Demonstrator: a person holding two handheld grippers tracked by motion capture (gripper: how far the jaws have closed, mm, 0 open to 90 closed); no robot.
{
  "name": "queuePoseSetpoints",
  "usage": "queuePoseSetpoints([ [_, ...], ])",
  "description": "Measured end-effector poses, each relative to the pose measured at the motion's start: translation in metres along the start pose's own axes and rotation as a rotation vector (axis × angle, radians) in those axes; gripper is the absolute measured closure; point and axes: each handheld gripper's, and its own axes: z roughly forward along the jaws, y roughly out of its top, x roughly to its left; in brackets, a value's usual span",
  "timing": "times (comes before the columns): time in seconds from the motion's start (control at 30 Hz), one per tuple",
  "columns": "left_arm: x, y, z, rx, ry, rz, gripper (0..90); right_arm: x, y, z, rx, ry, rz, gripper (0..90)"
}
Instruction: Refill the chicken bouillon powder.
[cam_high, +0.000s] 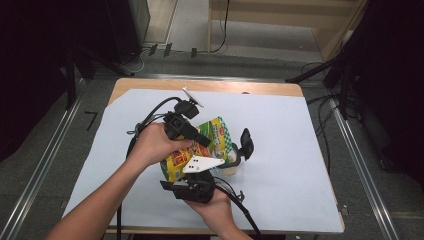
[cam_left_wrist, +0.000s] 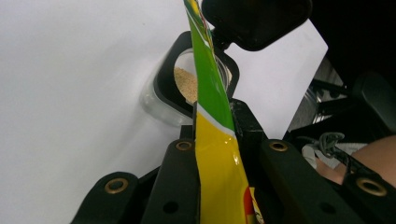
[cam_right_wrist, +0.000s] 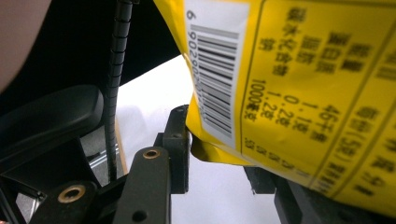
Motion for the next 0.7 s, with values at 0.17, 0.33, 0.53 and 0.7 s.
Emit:
queuePoseSetpoints([
  [0.17,-0.003,0.005,0.001,0.038,0.014,0.015,83.7,-0.001,0.001,-0.001,-0.006,0.004,0.005,67.1],
  [0.33,0.000,0.009,0.002,0.065,0.009,-0.005,84.0,-0.003,0.002,-0.002,-0.012,0.021,0.009,67.0],
  [0.53,-0.001,0.013,0.002,0.078,0.017,-0.017,84.9,-0.004,0.004,-0.003,-0.017,0.029,0.017,66.8],
  [0.7,-0.005,0.021,0.001,0.089,0.046,-0.021,85.1,-0.008,0.008,-0.005,-0.032,0.045,0.037,66.6],
])
